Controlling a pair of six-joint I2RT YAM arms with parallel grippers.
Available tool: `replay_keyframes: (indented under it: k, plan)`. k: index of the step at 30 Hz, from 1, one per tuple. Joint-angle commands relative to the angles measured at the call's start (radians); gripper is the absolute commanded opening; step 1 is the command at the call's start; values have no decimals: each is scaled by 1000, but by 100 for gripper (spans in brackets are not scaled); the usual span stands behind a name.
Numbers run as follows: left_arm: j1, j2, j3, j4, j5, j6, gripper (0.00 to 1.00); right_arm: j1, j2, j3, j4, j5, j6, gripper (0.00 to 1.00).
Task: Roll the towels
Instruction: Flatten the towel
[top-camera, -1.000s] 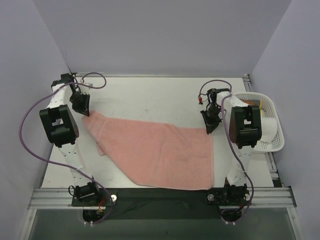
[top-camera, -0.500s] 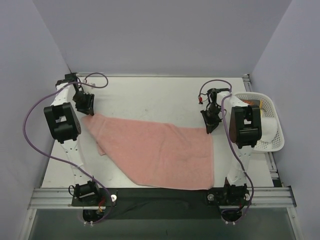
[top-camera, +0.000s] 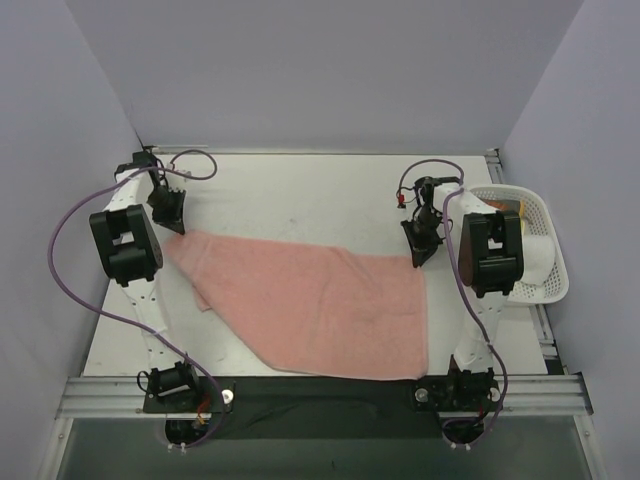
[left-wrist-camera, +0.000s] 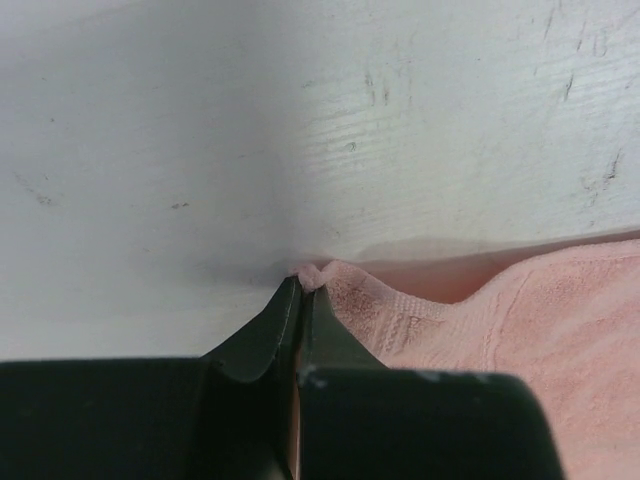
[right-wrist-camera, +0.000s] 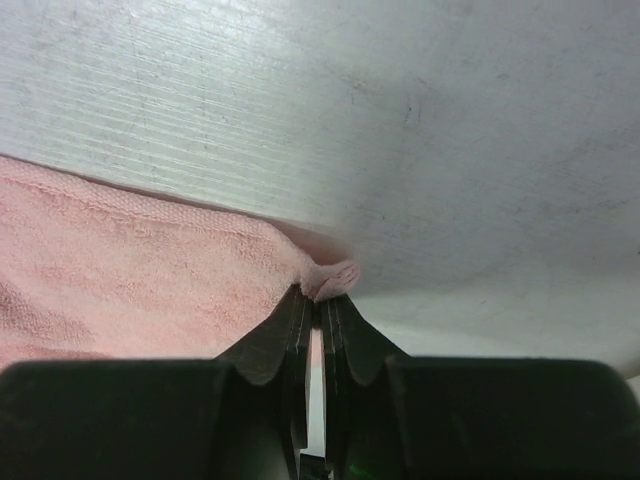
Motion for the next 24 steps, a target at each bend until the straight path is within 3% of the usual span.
replay_keyframes:
  k: [1,8,15,19,24]
  plan:
    - [-13,7,-20,26,13,-11,0,-9,-56,34,-20,-15,-3,0]
    - [-1,-50,161,13,100,-57,0,-46,-108,137,-14,-32,-47,0]
    - [13,-78,395,-14,218,-134,0,-109,-190,235,-20,-158,-130,0]
    - [19,-139,426,-9,283,-158,0,-173,-252,303,-23,-239,-156,0]
    - [99,-303,345,14,394,-213,0,-227,-401,262,-30,-351,-173,0]
